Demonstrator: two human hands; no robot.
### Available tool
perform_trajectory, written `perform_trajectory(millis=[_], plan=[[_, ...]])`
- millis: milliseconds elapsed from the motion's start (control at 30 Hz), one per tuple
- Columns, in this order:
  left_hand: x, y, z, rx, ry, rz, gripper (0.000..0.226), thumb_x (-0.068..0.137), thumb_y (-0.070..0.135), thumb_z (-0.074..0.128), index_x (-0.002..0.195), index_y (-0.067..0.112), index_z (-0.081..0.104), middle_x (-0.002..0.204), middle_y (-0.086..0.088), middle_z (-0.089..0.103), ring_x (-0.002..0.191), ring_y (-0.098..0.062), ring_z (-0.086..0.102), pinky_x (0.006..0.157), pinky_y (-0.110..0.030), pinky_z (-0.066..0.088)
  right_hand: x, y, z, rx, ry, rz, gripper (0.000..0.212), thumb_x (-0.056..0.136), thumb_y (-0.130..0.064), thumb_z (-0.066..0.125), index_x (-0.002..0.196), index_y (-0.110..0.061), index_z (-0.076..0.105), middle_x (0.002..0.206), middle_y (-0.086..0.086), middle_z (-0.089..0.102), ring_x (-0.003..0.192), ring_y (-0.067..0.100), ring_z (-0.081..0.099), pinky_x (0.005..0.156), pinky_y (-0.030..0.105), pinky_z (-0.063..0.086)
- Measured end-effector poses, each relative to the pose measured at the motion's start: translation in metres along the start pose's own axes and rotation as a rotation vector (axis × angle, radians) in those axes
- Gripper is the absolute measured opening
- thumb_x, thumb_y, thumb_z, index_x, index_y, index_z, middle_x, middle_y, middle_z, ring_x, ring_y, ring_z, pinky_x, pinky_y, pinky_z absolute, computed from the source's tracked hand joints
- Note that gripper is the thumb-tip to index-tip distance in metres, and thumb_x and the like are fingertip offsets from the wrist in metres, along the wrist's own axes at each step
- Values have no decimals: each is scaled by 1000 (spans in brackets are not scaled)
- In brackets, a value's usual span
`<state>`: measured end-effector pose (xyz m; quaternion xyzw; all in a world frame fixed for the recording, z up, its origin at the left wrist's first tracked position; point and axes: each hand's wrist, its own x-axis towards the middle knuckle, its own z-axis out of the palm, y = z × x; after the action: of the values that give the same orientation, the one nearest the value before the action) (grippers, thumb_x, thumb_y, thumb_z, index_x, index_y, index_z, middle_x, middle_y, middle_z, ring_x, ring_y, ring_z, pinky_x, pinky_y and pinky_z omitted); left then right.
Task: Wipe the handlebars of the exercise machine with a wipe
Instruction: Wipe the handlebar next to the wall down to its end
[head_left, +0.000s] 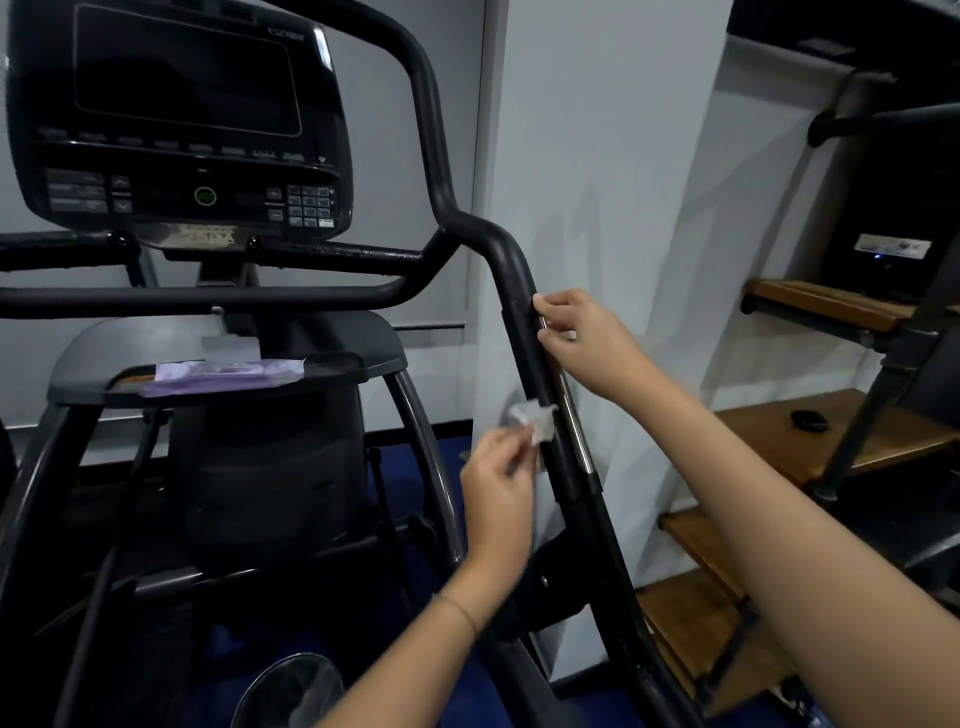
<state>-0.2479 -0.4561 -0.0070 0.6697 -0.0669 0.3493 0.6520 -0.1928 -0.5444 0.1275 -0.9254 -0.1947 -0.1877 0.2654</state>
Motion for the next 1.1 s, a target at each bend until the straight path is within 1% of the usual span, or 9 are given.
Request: perform_trajectory(millis=[167,233,367,467,567,733,833,967,1100], plan=[[-1,-2,8,-116,68,-105,15,84,-8,61,91,1,71,85,8,64,79,6,61,76,-16,52,2,-2,-1,-64,-23,-23,42,92,-6,40,132,-12,51,133,3,44,114,18,51,95,19,35],[3,2,7,-102,65,-74,17,84,-8,61,90,3,71,86,9,63,81,7,61,79,-15,51,3,-2,0,-84,-28,-42,44,90,-2,38,131,-10,51,134,6,43,116,21,50,99,27,38],[-33,2,-2,-25,-21,26,21,82,-13,61,92,2,71,89,9,61,88,10,59,79,-5,44,2,0,3,-109,-15,-64,46,89,0,35,132,-9,49,134,6,42,115,22,50,97,29,40],[-23,4,0,-47,19,57,28,82,-12,62,94,13,70,89,9,61,89,8,59,80,-7,45,5,-1,2,-99,-16,-56,44,91,-2,35,133,-8,49,133,5,42,114,21,51,98,31,40],[5,6,5,2,52,117,23,83,-7,63,98,8,72,90,10,60,91,6,58,83,-12,47,5,0,2,-89,-9,-58,43,93,-2,35,132,-9,50,133,5,42,113,20,52,98,29,39],[-34,-8,-8,154,-65,254,22,81,-6,65,98,6,72,89,21,60,87,5,59,78,-8,46,0,5,-3,-67,-62,-65,42,94,-9,41,135,-14,48,139,0,42,123,17,46,104,30,35],[-36,1,-20,139,-134,210,33,79,-8,66,99,18,72,93,25,66,88,5,63,80,-9,48,-19,11,-15,118,49,-92,35,95,-20,49,129,-16,55,125,-1,55,109,12,55,96,25,41],[14,48,-14,-43,-24,-12,17,85,3,65,91,17,72,83,12,70,78,2,64,74,-14,52,-69,12,-22,564,404,-75,17,92,-13,55,103,-21,65,90,-9,62,77,7,59,68,22,52],[52,86,-5,-195,-120,-146,9,87,8,64,82,16,66,80,-4,69,74,-12,66,69,-24,57,-89,7,-11,670,412,-68,21,87,-12,62,105,-22,66,95,-7,62,77,-2,59,71,20,54]])
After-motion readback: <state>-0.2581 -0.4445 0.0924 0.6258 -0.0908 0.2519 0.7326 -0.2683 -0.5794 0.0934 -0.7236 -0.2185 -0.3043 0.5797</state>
